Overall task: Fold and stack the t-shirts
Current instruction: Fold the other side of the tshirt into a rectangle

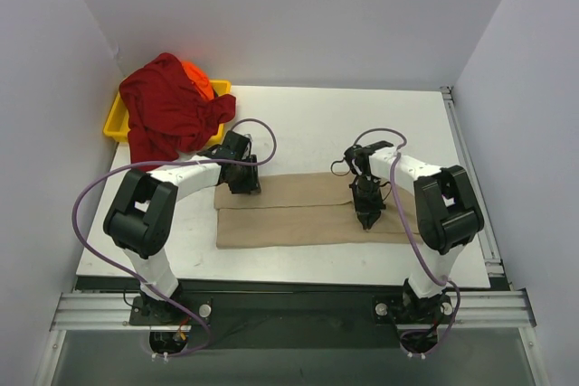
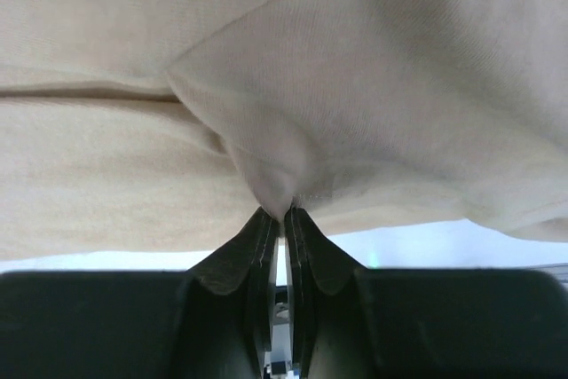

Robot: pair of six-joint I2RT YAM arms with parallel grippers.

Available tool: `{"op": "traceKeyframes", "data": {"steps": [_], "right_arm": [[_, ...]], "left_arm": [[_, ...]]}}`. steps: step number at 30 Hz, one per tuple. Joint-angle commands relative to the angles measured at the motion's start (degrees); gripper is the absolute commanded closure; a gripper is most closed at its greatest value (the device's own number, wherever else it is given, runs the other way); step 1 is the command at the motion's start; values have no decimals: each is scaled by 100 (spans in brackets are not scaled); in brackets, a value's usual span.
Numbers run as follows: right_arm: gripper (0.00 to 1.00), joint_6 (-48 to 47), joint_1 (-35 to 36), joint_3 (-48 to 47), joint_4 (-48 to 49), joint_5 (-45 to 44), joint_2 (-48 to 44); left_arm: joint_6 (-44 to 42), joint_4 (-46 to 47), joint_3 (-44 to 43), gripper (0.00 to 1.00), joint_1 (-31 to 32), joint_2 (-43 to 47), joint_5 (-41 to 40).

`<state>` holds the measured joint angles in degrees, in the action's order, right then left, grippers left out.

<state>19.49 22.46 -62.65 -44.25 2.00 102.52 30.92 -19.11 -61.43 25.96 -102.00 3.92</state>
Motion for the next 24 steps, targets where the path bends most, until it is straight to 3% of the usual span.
{"op": "traceKeyframes", "data": {"steps": [1,13,20,24], "right_arm": [[91,11,4,-265,-663,229,-259],[90,-164,4,-740,-1006,890,48],[74,-217,4,-871,-1059,1047,-12],[71,-261,-5,-1056,-1068,1355,-92]], "left_arm": [[37,-40,-1,52,32,101,3],[46,-31,70,52,32,145,-6],[37,-40,96,53,32,189,-23],[46,-40,105,52,24,189,-23]]}}
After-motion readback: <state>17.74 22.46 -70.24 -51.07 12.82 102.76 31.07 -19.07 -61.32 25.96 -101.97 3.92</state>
